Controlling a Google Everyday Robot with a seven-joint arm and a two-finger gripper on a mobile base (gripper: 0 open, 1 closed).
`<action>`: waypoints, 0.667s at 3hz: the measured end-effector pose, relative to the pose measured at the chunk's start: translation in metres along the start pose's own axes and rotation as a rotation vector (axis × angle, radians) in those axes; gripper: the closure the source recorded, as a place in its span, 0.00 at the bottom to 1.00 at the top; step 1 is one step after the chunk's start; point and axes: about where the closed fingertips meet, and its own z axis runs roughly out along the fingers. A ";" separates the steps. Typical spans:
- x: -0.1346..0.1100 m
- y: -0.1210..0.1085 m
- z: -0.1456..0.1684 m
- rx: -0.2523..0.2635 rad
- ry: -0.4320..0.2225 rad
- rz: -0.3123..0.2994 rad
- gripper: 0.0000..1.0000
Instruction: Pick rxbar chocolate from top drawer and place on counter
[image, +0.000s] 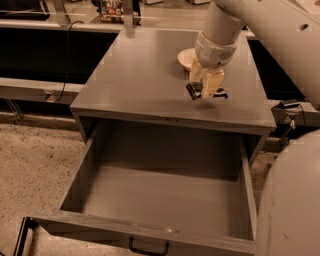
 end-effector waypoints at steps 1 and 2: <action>0.000 -0.008 -0.003 0.029 -0.001 -0.003 0.59; -0.001 -0.013 0.000 0.041 -0.003 -0.003 0.34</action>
Offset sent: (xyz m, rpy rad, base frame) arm 0.0070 0.0026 0.0047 0.0135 -0.0256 -0.0010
